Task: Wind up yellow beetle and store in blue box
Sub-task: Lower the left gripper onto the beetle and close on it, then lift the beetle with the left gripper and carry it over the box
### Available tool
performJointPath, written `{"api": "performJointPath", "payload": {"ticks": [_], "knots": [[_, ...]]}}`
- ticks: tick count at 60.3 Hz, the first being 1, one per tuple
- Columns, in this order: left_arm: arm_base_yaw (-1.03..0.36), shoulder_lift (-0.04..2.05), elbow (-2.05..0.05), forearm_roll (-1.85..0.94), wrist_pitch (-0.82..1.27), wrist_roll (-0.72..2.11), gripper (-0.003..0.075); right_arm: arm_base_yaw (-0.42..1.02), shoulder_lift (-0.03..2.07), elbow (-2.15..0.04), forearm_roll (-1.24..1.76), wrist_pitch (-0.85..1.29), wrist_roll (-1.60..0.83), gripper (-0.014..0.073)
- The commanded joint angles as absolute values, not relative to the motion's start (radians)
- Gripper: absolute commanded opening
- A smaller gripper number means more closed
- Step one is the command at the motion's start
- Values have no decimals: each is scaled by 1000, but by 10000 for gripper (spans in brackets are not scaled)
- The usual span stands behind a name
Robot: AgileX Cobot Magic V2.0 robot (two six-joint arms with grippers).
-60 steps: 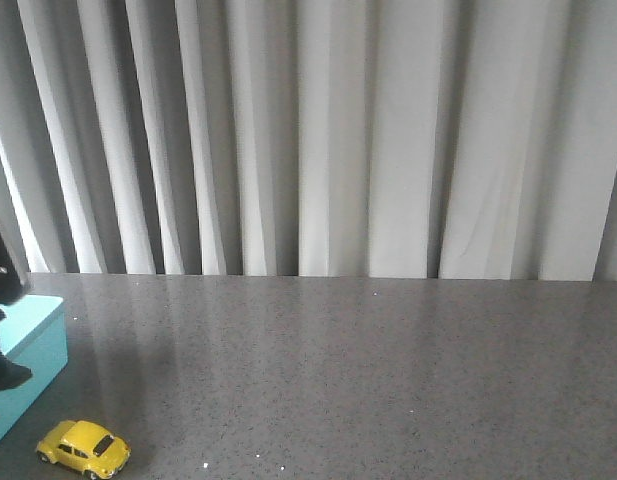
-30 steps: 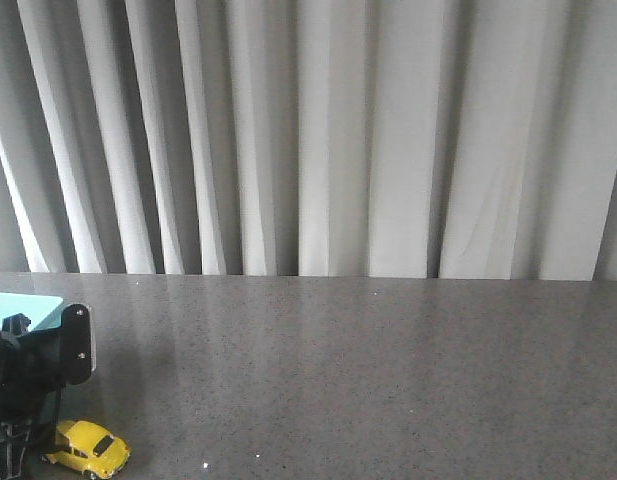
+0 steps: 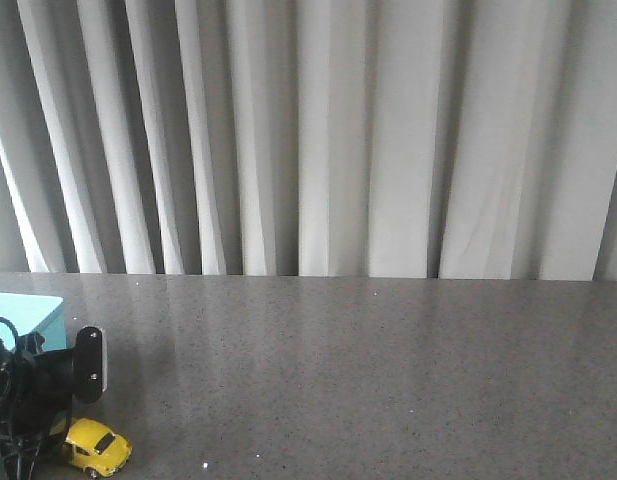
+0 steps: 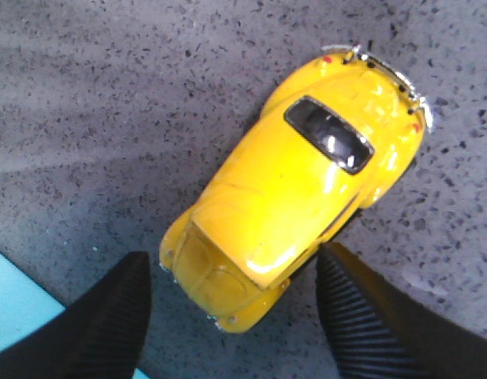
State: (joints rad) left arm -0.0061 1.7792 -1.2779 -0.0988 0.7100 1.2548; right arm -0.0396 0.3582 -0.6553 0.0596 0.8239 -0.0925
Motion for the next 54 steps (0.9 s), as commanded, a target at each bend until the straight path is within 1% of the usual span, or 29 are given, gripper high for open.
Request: {"api": "performJointPath", "payload": {"ticks": [1, 14, 29, 38, 41, 45, 50, 54], "knots": [[-13, 1742, -1308, -114, 654, 1256, 426, -42, 368, -680, 60, 758, -97, -7], [-19, 1769, -1308, -188, 641, 1316, 426, -42, 368, -680, 60, 758, -97, -7], [-78, 1837, -1308, -227, 616, 1352, 426, -42, 368, -680, 60, 758, -97, -7], [-103, 1846, -1308, -224, 596, 1355, 388, -42, 368, -680, 60, 758, -97, -7], [-104, 1846, -1308, -230, 590, 1355, 353, -42, 368, -680, 60, 758, -97, -7], [-104, 1846, -1309, -242, 589, 1355, 283, -42, 368, -680, 60, 758, -97, -7], [-104, 1846, -1309, -255, 589, 1355, 136, -42, 368, -680, 60, 758, -97, -7], [-103, 1845, -1309, -281, 589, 1355, 37, -42, 368, -680, 60, 758, -97, -7]]}}
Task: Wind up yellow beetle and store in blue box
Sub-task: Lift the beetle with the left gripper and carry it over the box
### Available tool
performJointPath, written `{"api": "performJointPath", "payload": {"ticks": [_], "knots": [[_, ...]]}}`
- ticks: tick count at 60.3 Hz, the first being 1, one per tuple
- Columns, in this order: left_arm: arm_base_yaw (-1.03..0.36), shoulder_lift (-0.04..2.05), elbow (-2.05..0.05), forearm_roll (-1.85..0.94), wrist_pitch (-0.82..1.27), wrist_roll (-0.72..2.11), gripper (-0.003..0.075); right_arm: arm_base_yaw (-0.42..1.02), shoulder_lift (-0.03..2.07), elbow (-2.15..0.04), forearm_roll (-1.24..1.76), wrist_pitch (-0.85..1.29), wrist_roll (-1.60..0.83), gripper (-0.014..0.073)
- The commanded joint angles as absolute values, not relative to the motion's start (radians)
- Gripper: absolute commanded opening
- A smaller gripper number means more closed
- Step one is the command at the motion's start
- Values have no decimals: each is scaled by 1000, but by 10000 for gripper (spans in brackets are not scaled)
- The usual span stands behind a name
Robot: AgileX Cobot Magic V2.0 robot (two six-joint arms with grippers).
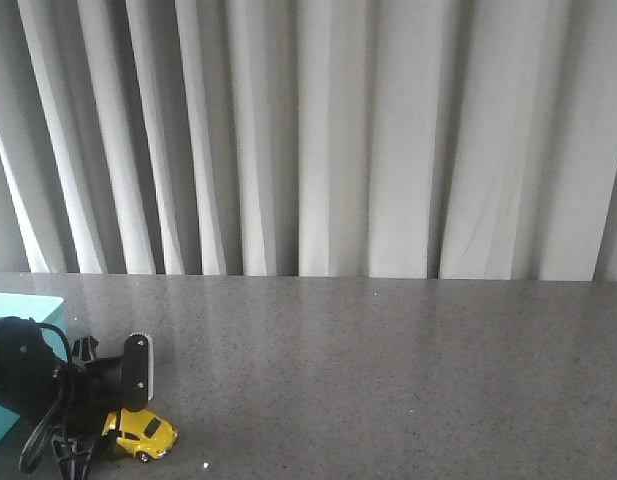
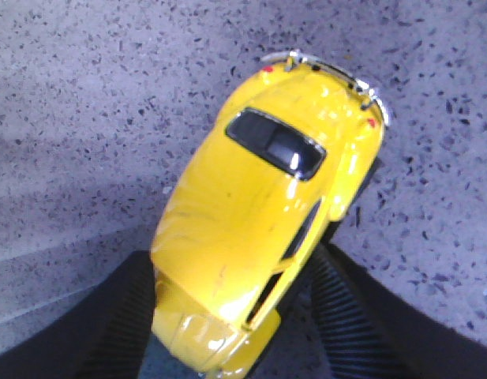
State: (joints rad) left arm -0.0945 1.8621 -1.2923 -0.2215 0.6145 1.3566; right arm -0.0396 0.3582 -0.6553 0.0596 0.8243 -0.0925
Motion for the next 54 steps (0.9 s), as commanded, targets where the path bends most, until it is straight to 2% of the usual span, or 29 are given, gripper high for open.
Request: {"api": "performJointPath", "payload": {"ticks": [1, 15, 45, 54], "knots": [[-103, 1845, -1309, -289, 589, 1355, 1, -42, 368, -680, 60, 758, -97, -7], [-102, 1806, -1309, -350, 584, 1356, -7, -42, 368, -680, 60, 758, -97, -7], [-101, 1579, -1308, -398, 575, 1331, -7, -42, 368, -680, 60, 758, -97, -7], [-51, 1514, -1308, -397, 557, 1271, -7, -42, 368, -680, 60, 758, -97, -7]]}}
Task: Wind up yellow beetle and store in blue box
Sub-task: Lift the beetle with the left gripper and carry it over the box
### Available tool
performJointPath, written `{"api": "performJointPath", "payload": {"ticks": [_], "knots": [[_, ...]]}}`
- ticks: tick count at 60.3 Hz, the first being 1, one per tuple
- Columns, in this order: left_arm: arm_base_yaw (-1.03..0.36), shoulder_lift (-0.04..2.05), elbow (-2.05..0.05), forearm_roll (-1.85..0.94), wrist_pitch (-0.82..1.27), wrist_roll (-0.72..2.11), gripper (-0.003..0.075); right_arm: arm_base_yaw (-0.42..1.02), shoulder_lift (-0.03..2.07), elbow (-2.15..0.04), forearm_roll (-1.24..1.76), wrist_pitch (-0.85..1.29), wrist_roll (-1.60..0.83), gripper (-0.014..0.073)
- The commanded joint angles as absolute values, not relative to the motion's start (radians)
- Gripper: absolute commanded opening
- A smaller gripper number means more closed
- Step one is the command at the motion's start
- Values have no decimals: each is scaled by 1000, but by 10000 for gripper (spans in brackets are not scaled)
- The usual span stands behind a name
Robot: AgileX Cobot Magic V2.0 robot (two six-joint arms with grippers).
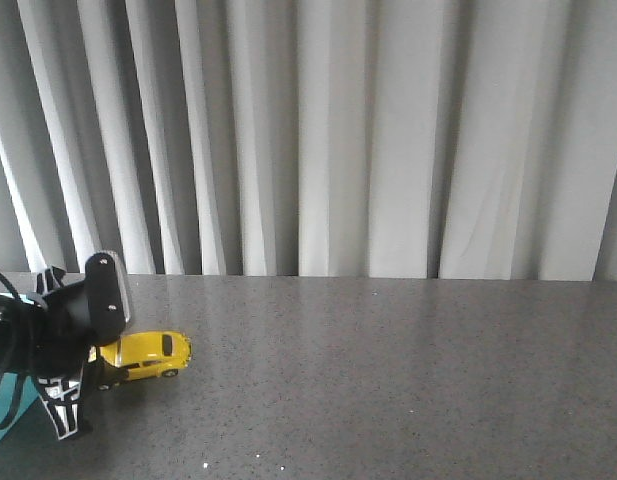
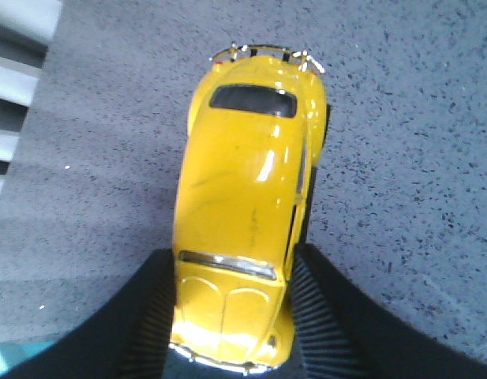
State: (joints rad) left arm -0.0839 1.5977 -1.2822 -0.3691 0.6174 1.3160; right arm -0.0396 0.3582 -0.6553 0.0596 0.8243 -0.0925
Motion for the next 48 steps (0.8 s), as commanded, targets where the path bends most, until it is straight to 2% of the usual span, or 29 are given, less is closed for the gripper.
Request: {"api": "performJointPath", "payload": {"ticks": [1, 26, 48], "knots": [[-43, 1507, -1308, -396, 554, 1267, -7, -42, 368, -680, 60, 758, -97, -7], [286, 1420, -1308, -398, 412, 1006, -7, -42, 368, -680, 60, 758, -97, -7], [420, 1614, -1308, -390, 430, 778, -7, -42, 368, -680, 60, 758, -97, -7]]}}
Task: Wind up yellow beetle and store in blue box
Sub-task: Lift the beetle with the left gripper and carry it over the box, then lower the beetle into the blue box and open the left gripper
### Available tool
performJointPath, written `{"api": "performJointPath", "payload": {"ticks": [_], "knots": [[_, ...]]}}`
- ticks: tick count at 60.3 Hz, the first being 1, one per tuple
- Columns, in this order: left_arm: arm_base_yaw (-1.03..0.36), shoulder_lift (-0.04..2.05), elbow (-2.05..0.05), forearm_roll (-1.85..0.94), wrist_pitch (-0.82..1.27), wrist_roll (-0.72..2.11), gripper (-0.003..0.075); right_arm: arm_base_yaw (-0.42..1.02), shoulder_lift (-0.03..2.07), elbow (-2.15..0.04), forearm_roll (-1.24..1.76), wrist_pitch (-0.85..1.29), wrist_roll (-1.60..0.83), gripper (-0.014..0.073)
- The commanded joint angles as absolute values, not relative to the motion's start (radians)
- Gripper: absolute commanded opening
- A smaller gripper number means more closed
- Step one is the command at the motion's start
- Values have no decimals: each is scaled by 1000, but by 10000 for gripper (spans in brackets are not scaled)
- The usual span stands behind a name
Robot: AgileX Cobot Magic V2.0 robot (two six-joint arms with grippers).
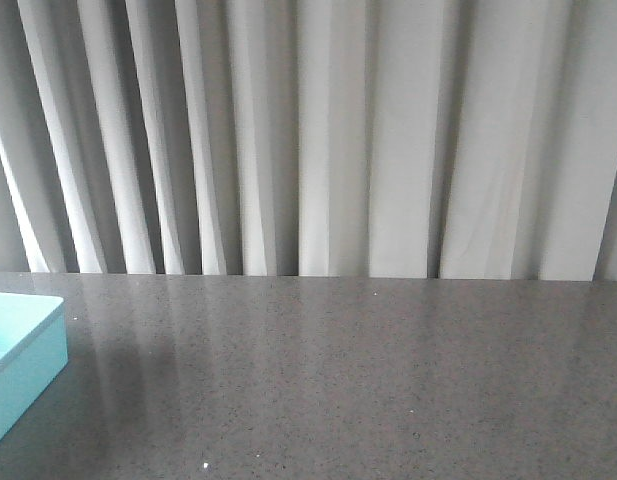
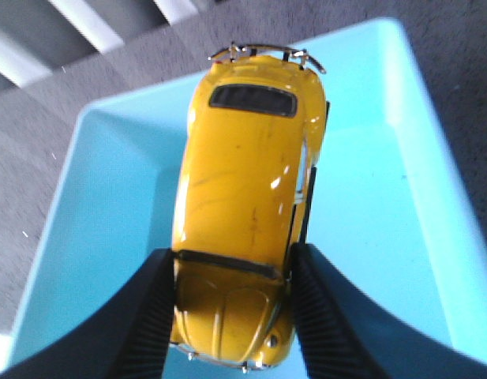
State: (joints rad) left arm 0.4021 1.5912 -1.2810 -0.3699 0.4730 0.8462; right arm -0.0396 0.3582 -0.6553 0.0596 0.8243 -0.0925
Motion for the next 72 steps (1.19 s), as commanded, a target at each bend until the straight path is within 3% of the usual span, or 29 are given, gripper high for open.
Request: {"api": "performJointPath", "payload": {"ticks": [1, 27, 39, 47, 64, 72], "knots": [[420, 1623, -1308, -388, 431, 773, -7, -42, 368, -680, 60, 758, -97, -7], [443, 1738, -1308, -350, 427, 696, -5, -42, 368, -680, 60, 758, -97, -7], [445, 1739, -1308, -338, 417, 671, 39, -42, 368, -680, 60, 758, -97, -7], [445, 1739, -1308, -339, 423, 664, 137, -42, 368, -680, 60, 758, -97, -7], [445, 1739, -1308, -346, 415, 542, 487, -42, 368, -680, 60, 758, -97, -7], [445, 1735, -1308, -346, 423, 507, 565, -42, 368, -680, 60, 758, -97, -7]]}}
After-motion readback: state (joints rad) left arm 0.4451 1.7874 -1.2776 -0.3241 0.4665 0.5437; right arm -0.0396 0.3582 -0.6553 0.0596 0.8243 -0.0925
